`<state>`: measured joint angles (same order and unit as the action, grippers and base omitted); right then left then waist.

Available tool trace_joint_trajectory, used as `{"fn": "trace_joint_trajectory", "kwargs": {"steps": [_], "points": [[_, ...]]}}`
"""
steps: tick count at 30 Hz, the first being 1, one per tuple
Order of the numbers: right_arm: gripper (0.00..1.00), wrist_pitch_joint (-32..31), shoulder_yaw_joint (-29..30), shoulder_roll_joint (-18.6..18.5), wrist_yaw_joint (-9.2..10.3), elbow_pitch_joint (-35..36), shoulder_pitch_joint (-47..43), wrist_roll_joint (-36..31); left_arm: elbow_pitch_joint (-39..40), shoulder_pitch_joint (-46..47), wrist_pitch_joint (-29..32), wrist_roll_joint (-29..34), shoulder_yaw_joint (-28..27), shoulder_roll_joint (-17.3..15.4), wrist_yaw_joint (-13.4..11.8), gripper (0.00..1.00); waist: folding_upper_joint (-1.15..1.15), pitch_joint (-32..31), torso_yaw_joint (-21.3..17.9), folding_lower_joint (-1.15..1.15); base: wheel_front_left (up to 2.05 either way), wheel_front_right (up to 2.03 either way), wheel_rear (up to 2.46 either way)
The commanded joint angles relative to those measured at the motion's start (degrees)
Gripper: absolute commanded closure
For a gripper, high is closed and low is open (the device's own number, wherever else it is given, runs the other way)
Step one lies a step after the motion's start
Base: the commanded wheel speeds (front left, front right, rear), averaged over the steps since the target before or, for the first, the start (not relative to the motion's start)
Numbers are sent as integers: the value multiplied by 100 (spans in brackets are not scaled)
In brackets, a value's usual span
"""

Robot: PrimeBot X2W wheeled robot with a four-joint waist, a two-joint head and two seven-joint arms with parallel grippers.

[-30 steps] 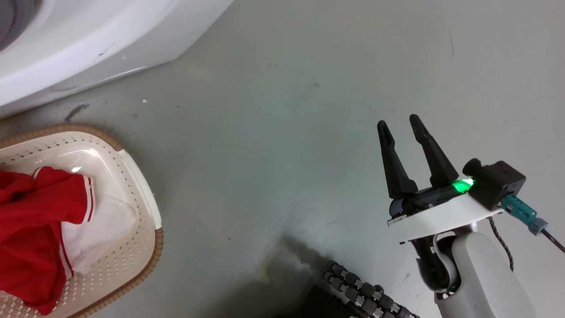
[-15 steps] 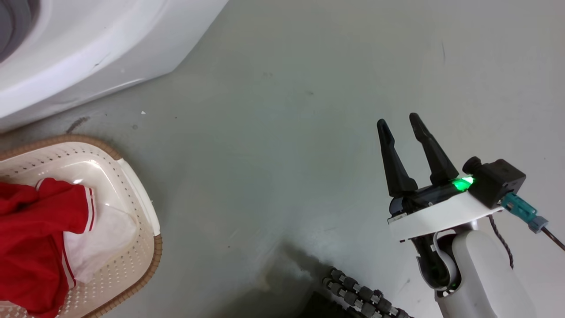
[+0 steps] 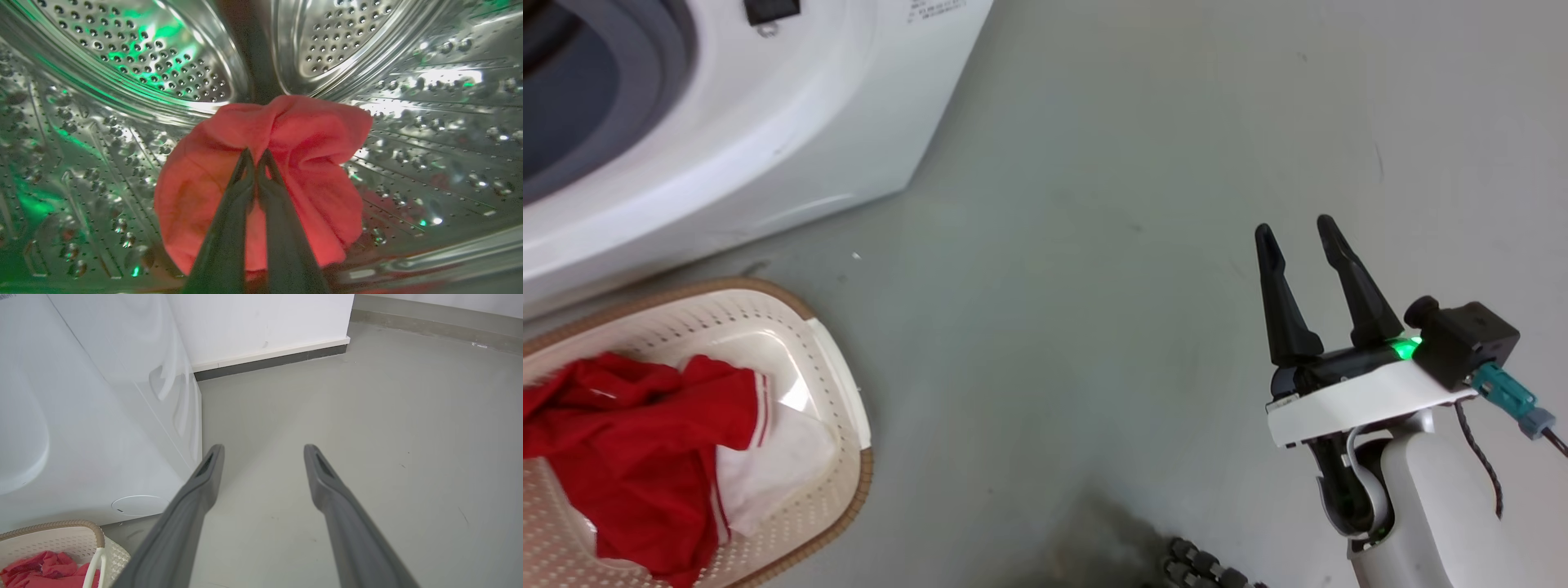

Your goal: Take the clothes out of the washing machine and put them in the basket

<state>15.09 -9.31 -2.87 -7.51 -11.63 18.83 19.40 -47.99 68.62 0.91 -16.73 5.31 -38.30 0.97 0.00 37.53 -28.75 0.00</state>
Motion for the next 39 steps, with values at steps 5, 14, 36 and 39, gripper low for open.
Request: {"fn": "trace_joint_trajectory", "kwargs": {"steps": [5,14,36,39], "points": [[0,11,141,-1,4,-76,-212,-197,-165,-684,-922,-159,-111,295,-98,100,0,-603,275,0,0,0,0],[0,10,378,-2,4,-130,-483,-475,235,-1789,-1591,-308,-186,837,-166,100,0,-1376,677,0,0,0,0],[0,-503,706,-1,4,206,-1426,-1090,3369,-5285,-1617,-28,-47,2302,-666,100,0,-2969,1716,0,0,0,0],[0,-603,734,-2,4,299,-1585,-1140,3577,-5754,-1612,-32,-6,2394,-760,100,0,-3109,1818,0,0,0,0]]}}
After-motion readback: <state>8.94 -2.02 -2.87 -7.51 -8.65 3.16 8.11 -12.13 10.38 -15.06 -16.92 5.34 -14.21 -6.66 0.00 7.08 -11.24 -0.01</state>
